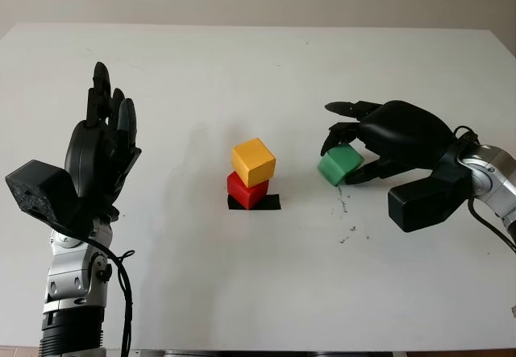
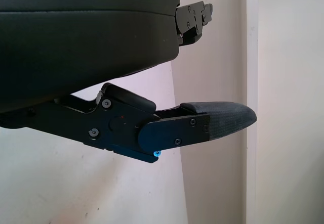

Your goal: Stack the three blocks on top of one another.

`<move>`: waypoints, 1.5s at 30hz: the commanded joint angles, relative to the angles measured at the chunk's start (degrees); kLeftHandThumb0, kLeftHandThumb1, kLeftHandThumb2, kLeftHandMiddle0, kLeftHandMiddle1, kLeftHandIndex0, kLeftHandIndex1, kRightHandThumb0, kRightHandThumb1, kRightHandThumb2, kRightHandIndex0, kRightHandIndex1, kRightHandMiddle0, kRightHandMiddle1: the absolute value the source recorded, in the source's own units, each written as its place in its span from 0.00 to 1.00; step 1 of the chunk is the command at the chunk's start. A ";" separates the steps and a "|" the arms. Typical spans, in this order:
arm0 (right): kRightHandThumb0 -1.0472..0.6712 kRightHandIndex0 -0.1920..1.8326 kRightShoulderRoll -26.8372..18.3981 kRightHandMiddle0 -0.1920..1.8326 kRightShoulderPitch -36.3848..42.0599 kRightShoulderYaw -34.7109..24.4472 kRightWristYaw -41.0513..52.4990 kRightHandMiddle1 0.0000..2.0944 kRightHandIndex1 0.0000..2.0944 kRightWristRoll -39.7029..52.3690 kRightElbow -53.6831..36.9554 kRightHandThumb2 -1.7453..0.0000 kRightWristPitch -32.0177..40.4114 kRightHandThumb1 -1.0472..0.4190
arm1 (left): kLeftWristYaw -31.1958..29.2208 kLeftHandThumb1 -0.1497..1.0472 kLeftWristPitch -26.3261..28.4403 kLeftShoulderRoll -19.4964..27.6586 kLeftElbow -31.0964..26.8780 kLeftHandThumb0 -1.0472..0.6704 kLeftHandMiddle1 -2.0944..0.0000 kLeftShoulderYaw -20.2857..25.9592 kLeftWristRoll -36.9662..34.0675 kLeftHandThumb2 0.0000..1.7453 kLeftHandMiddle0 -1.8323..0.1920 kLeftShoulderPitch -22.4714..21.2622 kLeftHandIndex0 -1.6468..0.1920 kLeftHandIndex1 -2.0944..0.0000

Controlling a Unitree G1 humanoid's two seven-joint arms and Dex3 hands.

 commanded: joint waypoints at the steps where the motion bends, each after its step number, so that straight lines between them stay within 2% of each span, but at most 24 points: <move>1: 0.37 0.23 -0.71 0.31 -1.75 -0.66 1.17 0.61 0.03 1.37 -0.36 0.97 -0.42 0.04 | 0.02 1.00 0.10 0.43 -1.24 0.16 0.99 -0.23 0.14 0.31 1.00 0.36 1.00 0.99; 14: 0.37 0.24 -2.69 0.32 -8.15 -2.02 8.99 0.59 0.03 2.73 -3.11 0.97 1.05 0.07 | 0.12 1.00 0.29 0.03 -1.66 0.17 1.00 -0.94 -0.17 0.31 1.00 0.70 1.00 1.00; 17: 0.37 0.23 -1.81 0.32 -12.89 -2.73 16.73 0.58 0.02 7.29 -4.53 0.97 3.36 0.07 | 0.24 1.00 0.38 -0.51 -2.06 0.17 1.00 -1.28 -0.37 0.31 1.00 0.83 1.00 1.00; 22: 0.38 0.24 1.64 0.35 -18.74 -3.29 32.45 0.57 0.03 15.82 -10.41 0.97 13.95 0.09 | 0.72 1.00 0.26 -1.27 -2.23 0.17 1.00 -1.88 -0.13 0.31 1.00 0.94 1.00 1.00; 25: 0.38 0.24 3.56 0.35 -20.38 -3.57 37.43 0.59 0.03 18.49 -12.44 0.97 18.81 0.10 | 1.08 1.00 -0.03 -1.76 -2.38 0.18 1.00 -2.31 0.29 0.32 1.00 1.03 1.00 1.00; 35: 0.36 0.25 9.09 0.31 -22.04 -4.29 46.72 0.68 0.03 25.17 -21.28 0.97 34.97 0.10 | 3.82 1.00 0.25 -3.08 -3.04 0.18 1.00 -3.36 1.94 0.33 1.00 0.51 1.00 1.00; 45: 0.35 0.24 13.82 0.28 -22.77 -1.32 52.40 0.71 0.02 24.41 -30.06 0.97 49.76 0.08 | 5.49 1.00 0.44 -3.57 -3.41 0.19 1.00 -3.69 2.57 0.34 1.00 -0.03 1.00 1.00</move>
